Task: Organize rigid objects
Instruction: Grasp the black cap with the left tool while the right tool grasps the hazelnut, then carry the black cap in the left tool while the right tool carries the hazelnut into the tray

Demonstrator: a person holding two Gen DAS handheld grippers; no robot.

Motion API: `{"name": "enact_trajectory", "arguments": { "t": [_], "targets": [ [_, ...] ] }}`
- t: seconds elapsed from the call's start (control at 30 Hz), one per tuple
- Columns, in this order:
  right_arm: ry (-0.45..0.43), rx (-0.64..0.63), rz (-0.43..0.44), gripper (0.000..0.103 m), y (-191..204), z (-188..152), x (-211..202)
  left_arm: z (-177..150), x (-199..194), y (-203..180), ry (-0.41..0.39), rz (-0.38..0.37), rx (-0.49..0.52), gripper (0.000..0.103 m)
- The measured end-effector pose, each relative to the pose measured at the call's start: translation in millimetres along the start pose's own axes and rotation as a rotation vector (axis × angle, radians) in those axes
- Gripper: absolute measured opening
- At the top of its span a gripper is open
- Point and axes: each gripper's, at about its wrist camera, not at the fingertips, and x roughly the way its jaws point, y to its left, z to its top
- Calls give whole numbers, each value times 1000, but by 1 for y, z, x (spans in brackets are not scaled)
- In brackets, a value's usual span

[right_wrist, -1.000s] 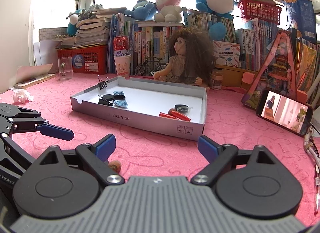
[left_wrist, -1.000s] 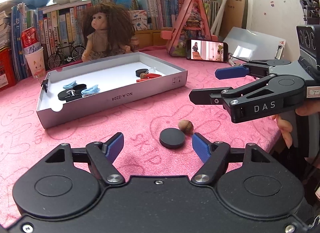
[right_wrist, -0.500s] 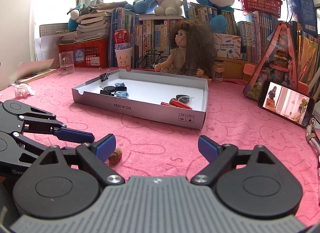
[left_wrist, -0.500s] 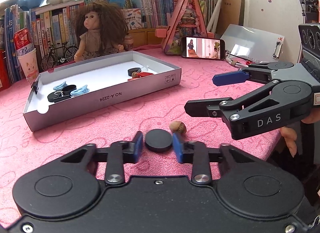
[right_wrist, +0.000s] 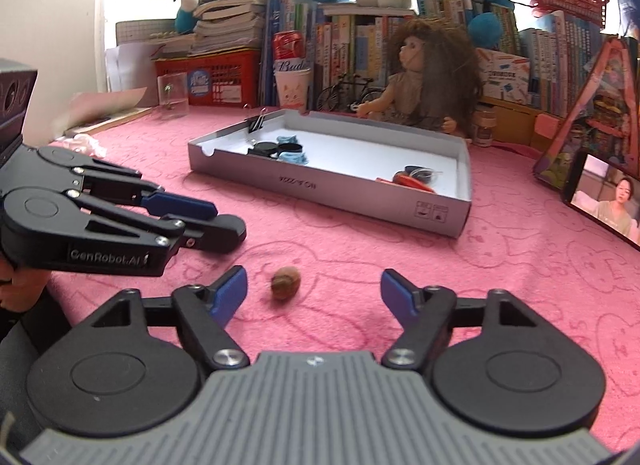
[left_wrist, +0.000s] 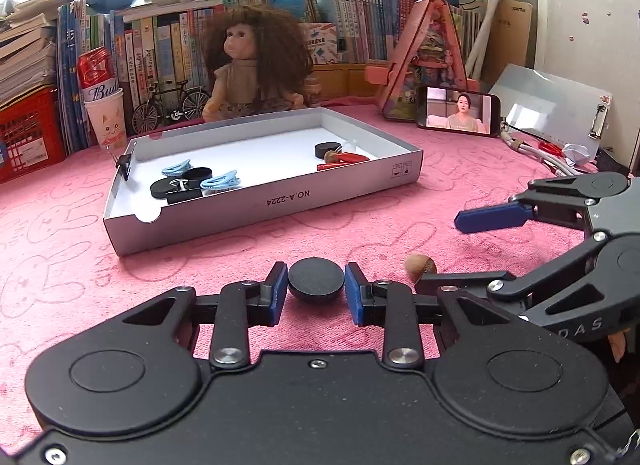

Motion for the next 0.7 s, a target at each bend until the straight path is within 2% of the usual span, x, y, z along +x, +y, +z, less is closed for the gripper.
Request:
{"name": "enact_trajectory", "arguments": {
  "t": [0.13,0.37,0.53,0.7],
  "targets": [
    [14,-8,23,69,7,-1,3,-1,0,0,0,0,0,29],
    [16,-17,20,35,13,-2,4,-1,0,-1,0,5,-5,29],
    [8,-10,4,23,14,-1,5,-1,0,0,-2,16,-14,29],
    [5,2,-10,22,12,2,7,1,2,3,3,34,-34,29]
  ]
}}
